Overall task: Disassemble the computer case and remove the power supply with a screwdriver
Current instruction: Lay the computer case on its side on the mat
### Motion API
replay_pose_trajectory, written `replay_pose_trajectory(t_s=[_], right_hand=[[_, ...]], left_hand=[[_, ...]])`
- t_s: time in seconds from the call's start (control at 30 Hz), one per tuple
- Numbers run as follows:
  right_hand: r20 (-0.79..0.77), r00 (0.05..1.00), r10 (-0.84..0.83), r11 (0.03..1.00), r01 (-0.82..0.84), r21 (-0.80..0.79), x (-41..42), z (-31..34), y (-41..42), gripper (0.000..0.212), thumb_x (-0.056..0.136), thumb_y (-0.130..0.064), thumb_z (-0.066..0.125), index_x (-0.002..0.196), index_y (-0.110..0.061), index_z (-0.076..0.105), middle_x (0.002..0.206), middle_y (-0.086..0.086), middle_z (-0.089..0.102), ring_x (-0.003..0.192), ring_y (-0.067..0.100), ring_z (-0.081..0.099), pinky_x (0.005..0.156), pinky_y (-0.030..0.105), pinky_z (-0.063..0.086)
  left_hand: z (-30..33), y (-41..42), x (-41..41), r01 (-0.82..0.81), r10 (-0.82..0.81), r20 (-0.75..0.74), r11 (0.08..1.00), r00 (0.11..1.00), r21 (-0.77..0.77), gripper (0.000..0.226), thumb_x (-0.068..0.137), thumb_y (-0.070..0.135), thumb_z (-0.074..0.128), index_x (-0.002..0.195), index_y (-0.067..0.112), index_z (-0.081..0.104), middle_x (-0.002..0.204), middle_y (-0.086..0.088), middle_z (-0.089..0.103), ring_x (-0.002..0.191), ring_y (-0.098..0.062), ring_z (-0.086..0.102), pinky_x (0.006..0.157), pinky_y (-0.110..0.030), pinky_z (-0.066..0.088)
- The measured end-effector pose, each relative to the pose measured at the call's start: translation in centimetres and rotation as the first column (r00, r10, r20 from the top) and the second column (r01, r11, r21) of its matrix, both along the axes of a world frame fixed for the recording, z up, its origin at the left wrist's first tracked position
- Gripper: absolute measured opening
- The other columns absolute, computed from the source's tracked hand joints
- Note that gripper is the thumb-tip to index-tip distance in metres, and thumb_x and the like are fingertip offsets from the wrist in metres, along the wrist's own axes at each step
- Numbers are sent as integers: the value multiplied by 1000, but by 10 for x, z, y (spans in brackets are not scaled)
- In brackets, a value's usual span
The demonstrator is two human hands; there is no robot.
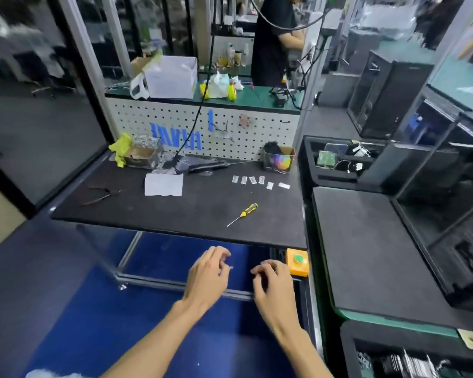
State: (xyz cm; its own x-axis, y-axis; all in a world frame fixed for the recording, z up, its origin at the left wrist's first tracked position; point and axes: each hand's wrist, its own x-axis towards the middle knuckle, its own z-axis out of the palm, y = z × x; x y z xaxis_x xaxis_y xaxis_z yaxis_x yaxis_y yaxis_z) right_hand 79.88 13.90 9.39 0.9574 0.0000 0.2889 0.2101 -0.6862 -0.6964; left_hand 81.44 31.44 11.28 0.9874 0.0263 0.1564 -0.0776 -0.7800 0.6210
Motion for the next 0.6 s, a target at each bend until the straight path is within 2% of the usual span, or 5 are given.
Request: replay_pose_trajectory(t_s=[0.17, 0.37, 0.47, 0.6], right_hand=[[-4, 999, -48, 998, 48, -30, 85, -8, 4, 13, 89, -10, 65, 94, -22, 69, 102, -13, 55, 103, 9, 48, 93, 36, 46], [-75, 980, -183, 982, 179, -55, 164, -22, 12, 15, 88, -15, 57, 99, -20, 67, 111, -9, 57, 110, 13, 49, 97, 33, 44], [-130, 960, -248, 969, 245, -43, 193, -26, 15, 18, 88, -20, 53, 100, -21, 66, 111, -12, 55, 112, 11, 47, 98, 31, 42], [-189, 937, -294, 956, 291, -44, 219, -32, 16, 17, 90, -16, 55, 101, -21, 67, 111, -10, 56, 113, 10, 48, 100, 32, 42]], left_hand=[[-14, 9, 85, -18, 18, -63, 1000, 998, -7, 18, 94, 17, 51, 110, 24, 57, 98, 12, 57, 92, -11, 56, 81, -31, 47], [-51, 13, 193, 75, -71, -132, 997, 989, 32, 10, 95, 22, 52, 104, 24, 53, 97, 12, 56, 91, -13, 57, 73, -29, 46], [-65, 9, 240, 114, -104, -173, 992, 979, 50, 12, 95, 26, 55, 106, 23, 52, 100, 8, 56, 94, -16, 56, 77, -33, 48], [-87, 2, 286, 177, -145, -218, 975, 965, 132, 21, 95, 31, 58, 112, 19, 53, 108, 1, 58, 103, -21, 56, 83, -33, 46]])
